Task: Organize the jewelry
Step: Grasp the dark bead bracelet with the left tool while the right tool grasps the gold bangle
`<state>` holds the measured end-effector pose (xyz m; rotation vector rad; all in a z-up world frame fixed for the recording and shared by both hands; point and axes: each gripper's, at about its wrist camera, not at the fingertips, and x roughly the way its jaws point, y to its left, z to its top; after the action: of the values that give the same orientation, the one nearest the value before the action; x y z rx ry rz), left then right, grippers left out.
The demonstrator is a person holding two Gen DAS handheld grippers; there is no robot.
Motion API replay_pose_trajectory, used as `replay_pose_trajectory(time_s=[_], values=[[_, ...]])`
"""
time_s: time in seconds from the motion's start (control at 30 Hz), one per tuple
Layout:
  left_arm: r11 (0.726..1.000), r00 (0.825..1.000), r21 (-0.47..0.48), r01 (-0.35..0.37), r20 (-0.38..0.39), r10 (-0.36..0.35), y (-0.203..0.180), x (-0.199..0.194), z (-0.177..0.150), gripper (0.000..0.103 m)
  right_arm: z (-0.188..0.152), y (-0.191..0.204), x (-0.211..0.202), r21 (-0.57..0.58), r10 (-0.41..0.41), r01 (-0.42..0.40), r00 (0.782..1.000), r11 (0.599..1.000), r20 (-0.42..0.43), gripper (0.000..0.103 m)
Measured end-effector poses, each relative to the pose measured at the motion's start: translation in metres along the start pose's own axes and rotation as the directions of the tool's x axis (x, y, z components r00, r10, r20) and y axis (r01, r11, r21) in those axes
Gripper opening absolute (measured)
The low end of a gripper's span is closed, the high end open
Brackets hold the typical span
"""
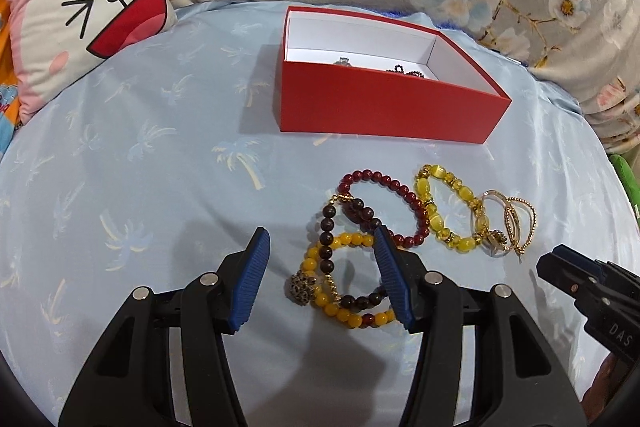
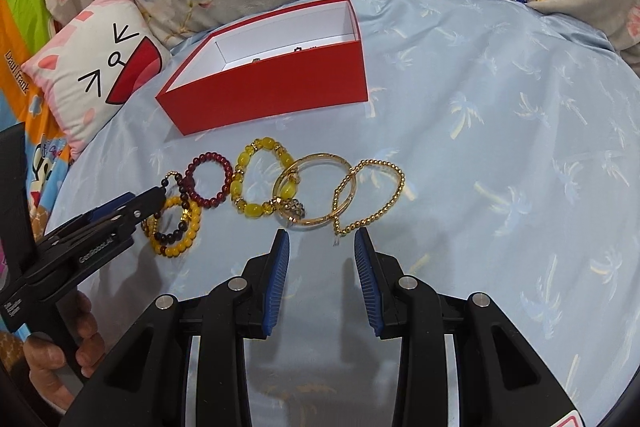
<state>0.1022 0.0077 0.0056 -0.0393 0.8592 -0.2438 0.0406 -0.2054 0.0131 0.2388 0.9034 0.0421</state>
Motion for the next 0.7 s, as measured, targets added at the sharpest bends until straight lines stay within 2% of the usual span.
replay_pose_trajectory(time_s=[0.17, 0.2, 0.23, 0.3, 0.4, 0.7], values=[[0.999, 1.0, -0.025, 0.021, -0.022, -0.021, 0.001, 0.012, 0.002, 0.046, 0.002, 0.002, 0.002, -0.002, 0.006, -0.006, 1.0, 1.0, -0.001, 0.033], [0.999, 0.999, -0.031, 0.03, -0.023, -0.031, 0.001, 0.014, 0.002, 0.041, 0.002, 0.002, 0.003, -0.002, 0.008, -0.008, 1.0, 1.0, -0.002, 0.033], [0.999, 0.999, -0.035, 0.041, -0.024, -0.042, 0.002, 0.014, 0.003, 0.03, 0.002, 0.002, 0.004, -0.002, 0.008, -0.008, 1.0, 1.0, -0.003, 0.033], [0.998, 0.998, -0.038, 0.057, -0.032, -0.058, 0.002, 0.017, 0.003, 0.019, 0.003, 0.002, 0.005, -0.002, 0.009, -0.009, 1.0, 1.0, -0.006, 0.033], [0.996, 0.997, -0.045, 0.076, -0.027, -0.078, 0.004, 0.015, 0.003, 0.008, 0.003, 0.003, 0.007, -0.002, 0.014, -0.014, 1.0, 1.0, -0.009, 0.033], [0.991, 0.992, -0.054, 0.123, 0.004, -0.123, 0.001, -0.001, 0.004, 0.008, 0.005, 0.005, 0.011, -0.004, 0.019, -0.019, 1.0, 1.0, -0.012, 0.033]])
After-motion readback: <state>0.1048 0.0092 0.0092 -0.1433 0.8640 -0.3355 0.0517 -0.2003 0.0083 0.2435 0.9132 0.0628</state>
